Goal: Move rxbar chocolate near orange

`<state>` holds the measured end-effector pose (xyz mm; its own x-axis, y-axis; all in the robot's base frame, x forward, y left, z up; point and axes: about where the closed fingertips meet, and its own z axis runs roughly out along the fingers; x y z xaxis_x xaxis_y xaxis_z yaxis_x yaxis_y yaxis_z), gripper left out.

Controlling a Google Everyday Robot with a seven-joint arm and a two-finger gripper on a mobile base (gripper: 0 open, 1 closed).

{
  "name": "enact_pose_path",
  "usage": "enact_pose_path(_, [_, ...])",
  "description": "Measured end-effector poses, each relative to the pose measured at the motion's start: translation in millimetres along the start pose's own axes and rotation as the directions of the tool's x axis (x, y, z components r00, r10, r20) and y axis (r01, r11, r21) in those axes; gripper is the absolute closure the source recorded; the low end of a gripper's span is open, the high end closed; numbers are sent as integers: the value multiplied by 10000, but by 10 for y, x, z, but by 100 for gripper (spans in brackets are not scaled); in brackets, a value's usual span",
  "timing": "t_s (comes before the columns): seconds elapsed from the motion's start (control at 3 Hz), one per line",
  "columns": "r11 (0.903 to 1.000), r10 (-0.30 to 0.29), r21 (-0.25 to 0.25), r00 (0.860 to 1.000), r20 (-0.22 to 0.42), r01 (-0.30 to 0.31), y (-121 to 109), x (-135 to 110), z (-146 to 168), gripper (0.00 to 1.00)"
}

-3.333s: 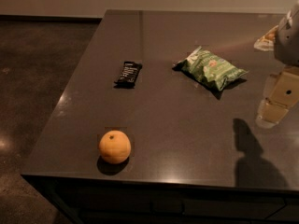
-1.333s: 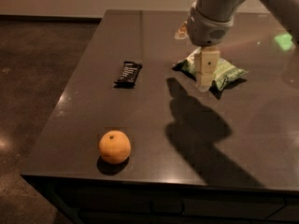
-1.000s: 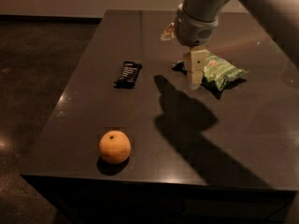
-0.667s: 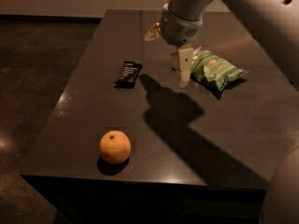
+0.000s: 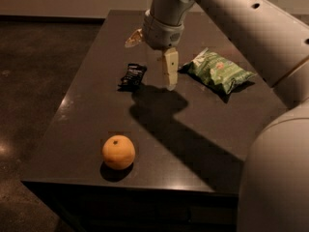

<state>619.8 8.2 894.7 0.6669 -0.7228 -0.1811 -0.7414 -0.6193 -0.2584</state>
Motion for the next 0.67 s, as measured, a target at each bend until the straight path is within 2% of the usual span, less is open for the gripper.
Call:
enact_pose_path(0.33, [10000, 0, 4, 10000, -4, 0, -2, 1, 2, 0])
enact_pose_path(0.67, [9989, -347, -341, 9985, -434, 332, -67, 30, 76, 0])
